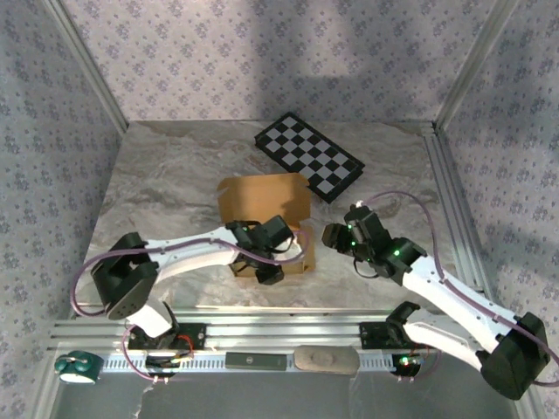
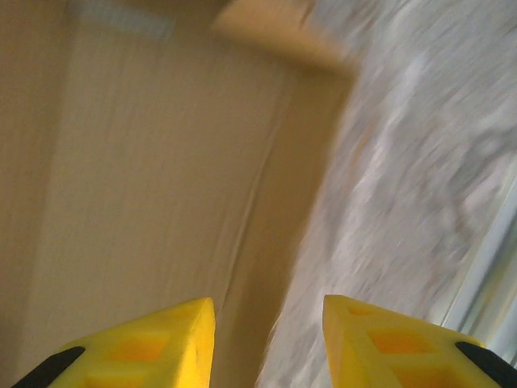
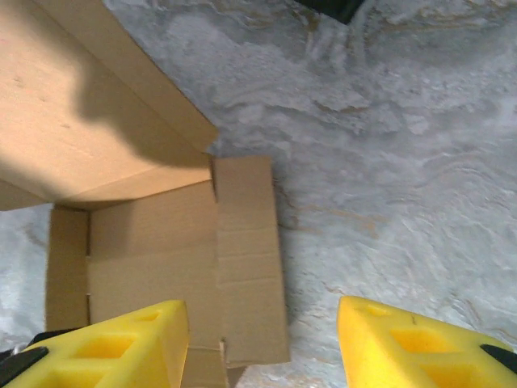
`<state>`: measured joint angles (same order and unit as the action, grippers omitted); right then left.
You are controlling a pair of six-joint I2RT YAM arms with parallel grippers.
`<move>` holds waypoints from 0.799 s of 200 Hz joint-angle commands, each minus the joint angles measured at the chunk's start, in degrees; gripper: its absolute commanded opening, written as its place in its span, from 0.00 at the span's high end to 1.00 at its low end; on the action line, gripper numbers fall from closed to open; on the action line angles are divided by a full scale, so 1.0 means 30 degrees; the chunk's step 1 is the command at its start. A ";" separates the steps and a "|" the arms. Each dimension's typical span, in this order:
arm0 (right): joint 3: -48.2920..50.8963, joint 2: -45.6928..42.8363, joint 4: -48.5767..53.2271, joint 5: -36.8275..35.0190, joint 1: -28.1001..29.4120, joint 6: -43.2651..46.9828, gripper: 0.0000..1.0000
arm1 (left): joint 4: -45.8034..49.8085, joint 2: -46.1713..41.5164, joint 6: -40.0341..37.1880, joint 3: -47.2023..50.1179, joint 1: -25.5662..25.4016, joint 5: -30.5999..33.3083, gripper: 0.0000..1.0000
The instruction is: Fold the paper box
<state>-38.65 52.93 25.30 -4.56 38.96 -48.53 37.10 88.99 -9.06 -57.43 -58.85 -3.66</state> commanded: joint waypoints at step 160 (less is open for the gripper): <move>-0.1017 -0.1776 0.1657 0.3109 -0.4214 0.1981 0.46 | 0.3401 0.3832 -0.0342 -0.1500 -0.0483 0.2215 0.54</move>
<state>-40.66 48.29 29.69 3.14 26.74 -43.86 45.87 99.00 -7.99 -60.25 -60.64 2.04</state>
